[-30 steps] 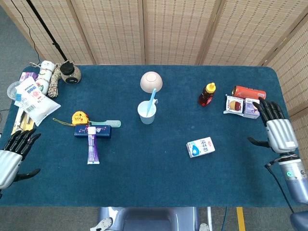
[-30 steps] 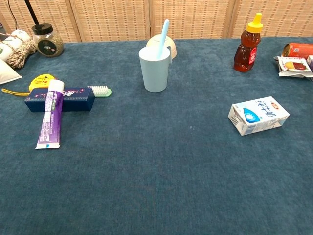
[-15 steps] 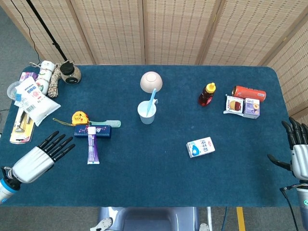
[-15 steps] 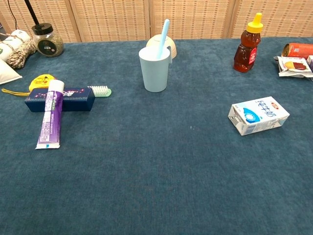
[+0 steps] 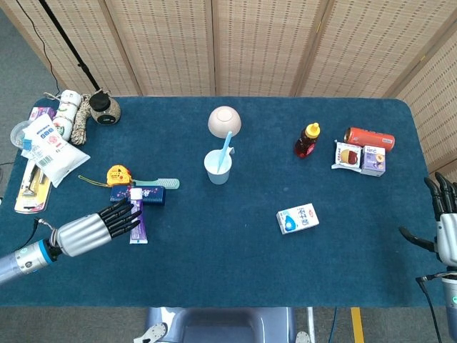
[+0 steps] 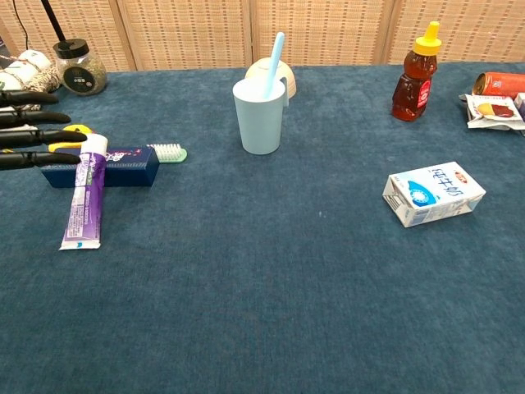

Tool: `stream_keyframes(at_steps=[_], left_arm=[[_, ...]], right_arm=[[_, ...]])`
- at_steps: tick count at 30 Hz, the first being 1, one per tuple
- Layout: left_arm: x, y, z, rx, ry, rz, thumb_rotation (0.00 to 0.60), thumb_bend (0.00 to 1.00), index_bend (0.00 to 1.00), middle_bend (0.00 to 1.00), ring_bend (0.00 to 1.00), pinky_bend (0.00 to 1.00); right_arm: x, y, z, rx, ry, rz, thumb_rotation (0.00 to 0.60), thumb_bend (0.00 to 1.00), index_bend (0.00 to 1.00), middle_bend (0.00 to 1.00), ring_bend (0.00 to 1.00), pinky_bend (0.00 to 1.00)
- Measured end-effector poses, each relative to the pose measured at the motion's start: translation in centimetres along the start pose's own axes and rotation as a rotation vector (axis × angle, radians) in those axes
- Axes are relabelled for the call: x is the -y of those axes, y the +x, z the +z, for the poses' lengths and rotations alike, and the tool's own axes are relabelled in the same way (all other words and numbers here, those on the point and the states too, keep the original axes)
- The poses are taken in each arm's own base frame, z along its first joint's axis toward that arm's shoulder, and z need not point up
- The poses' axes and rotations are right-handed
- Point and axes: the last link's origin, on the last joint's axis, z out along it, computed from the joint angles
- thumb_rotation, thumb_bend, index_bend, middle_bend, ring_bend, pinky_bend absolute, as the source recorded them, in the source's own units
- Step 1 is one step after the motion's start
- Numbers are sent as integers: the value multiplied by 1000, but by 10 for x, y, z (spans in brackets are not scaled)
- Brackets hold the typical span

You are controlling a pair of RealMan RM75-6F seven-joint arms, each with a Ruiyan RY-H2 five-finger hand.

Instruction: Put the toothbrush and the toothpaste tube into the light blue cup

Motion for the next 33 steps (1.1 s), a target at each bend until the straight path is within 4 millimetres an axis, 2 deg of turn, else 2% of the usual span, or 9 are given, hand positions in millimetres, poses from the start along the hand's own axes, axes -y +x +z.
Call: stream_keyframes(at_steps=[11, 17, 29, 31, 33], left_arm=[[-15, -16, 49, 2, -86, -4, 600, 0, 0, 0, 0, 0], [-18, -22, 66, 18, -114, 23, 600, 18, 0, 0, 0, 0], [-25, -25, 82, 26, -141, 35, 600, 94, 0, 0, 0, 7], [-27, -26, 85, 23, -144, 36, 600, 116, 37, 0, 0, 58], [-29, -26, 86, 16, -149, 38, 600, 147, 145, 34, 2, 146]], right_arm=[[1, -5, 2, 22, 0, 13, 600, 124, 0, 0, 0, 0], [1, -6, 2, 32, 0, 25, 600, 124, 0, 0, 0, 0], [1, -5, 2, 27, -1, 41, 600, 124, 0, 0, 0, 0], [1, -5, 2, 28, 0, 49, 600, 124, 0, 0, 0, 0], [0, -5, 3, 29, -1, 53, 600, 124, 0, 0, 0, 0]])
